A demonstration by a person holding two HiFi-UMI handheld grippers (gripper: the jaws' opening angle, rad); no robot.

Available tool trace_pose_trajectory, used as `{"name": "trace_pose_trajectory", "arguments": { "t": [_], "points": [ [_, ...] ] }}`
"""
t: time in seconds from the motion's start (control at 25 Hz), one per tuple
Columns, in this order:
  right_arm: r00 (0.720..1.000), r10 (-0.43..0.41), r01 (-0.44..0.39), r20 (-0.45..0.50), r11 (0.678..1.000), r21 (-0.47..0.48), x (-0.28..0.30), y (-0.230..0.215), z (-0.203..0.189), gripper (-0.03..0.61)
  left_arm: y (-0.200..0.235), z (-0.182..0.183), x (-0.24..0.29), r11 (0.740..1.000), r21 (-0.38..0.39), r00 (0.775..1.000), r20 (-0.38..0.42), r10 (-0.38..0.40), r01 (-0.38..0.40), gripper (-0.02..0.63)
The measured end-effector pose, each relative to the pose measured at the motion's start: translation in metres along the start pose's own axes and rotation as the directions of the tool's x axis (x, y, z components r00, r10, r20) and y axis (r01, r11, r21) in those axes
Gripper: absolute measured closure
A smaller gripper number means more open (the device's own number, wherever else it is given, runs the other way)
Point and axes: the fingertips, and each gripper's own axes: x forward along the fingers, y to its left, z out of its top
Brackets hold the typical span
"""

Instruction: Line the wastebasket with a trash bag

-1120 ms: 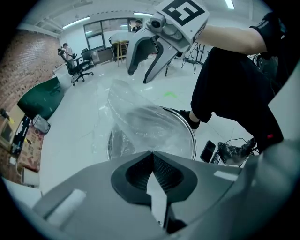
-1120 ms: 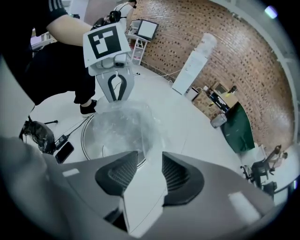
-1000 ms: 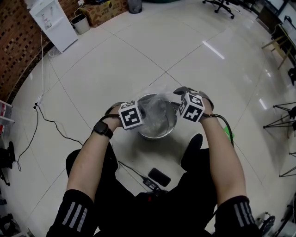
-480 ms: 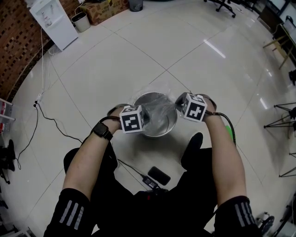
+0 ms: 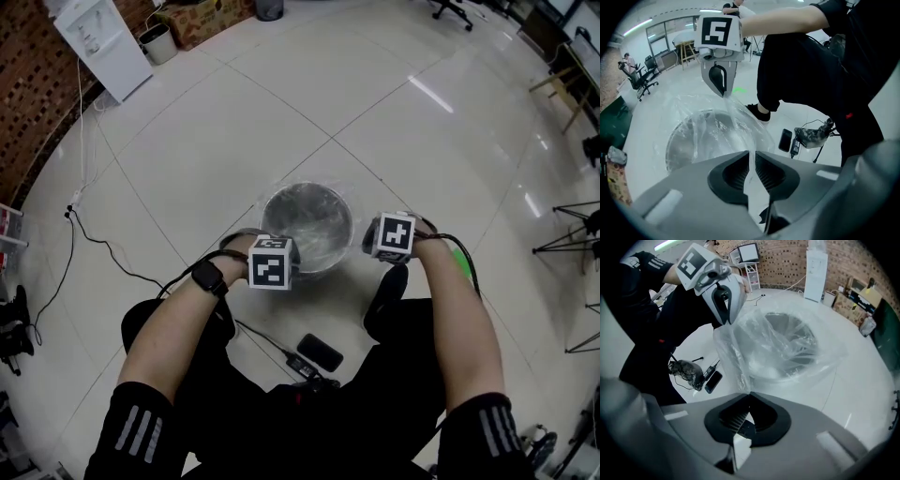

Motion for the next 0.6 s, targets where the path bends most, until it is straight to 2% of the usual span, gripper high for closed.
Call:
{"name": "trace_pose_trajectory", "arguments": {
  "t": [0.12, 0.28, 0.36, 0.6],
  "points": [
    [0.998, 0.057, -0.057, -0.008, 0.998, 0.02, 0.013, 0.008, -0.002, 0.572, -0.011, 0.001, 0.009, 1.0, 0.018, 1.0, -0.019, -0.014, 0.014, 0.566],
    [0.997, 0.074, -0.073, -0.021, 0.996, 0.044, 0.028, 0.009, -0.005, 0.572, -0.023, -0.004, 0.018, 0.999, 0.033, 0.999, -0.031, -0.017, 0.018, 0.529],
    [0.997, 0.08, -0.079, -0.016, 0.996, 0.044, 0.034, 0.011, -0.004, 0.571, -0.025, -0.008, 0.02, 1.0, 0.03, 0.999, -0.032, -0.007, 0.008, 0.502],
    [0.995, 0.095, -0.095, 0.002, 0.991, 0.093, 0.055, 0.012, -0.004, 0.571, -0.023, -0.014, 0.028, 0.999, 0.003, 0.999, 0.004, 0.047, -0.047, 0.485]
  ]
}}
